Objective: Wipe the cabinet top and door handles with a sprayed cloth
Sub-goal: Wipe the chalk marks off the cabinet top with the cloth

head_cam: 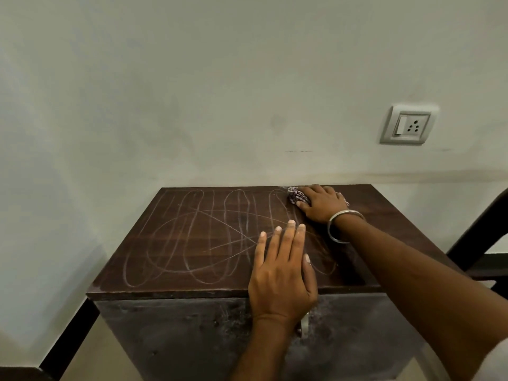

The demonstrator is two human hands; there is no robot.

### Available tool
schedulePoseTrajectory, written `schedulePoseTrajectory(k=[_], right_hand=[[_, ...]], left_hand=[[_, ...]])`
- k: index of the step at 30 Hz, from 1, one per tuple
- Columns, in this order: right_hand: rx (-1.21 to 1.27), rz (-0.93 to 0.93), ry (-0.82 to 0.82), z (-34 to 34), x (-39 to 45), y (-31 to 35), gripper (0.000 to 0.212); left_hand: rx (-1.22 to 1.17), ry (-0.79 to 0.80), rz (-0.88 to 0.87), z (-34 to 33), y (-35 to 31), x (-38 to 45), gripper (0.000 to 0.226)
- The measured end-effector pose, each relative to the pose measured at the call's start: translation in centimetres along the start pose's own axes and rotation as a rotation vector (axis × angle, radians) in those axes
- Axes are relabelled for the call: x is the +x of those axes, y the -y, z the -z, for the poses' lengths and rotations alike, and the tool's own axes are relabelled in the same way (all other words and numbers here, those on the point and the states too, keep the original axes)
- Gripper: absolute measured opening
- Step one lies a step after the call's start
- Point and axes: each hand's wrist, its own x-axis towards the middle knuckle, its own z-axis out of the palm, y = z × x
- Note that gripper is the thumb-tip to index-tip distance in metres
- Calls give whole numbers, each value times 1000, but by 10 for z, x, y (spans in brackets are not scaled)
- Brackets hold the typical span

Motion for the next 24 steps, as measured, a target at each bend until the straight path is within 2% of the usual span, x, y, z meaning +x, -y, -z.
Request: schedulePoseTrajectory(k=[10, 19, 24], right_hand=[[20, -172, 16, 13, -12, -45, 52], [60, 5, -24, 0, -26, -2, 53], [93, 8, -22, 5, -34, -13, 49]], left_hand=[[-12, -26, -9, -1, 0, 1, 53], [-8, -9, 8, 0, 0, 1, 54], [-18, -19, 8, 2, -1, 1, 54]])
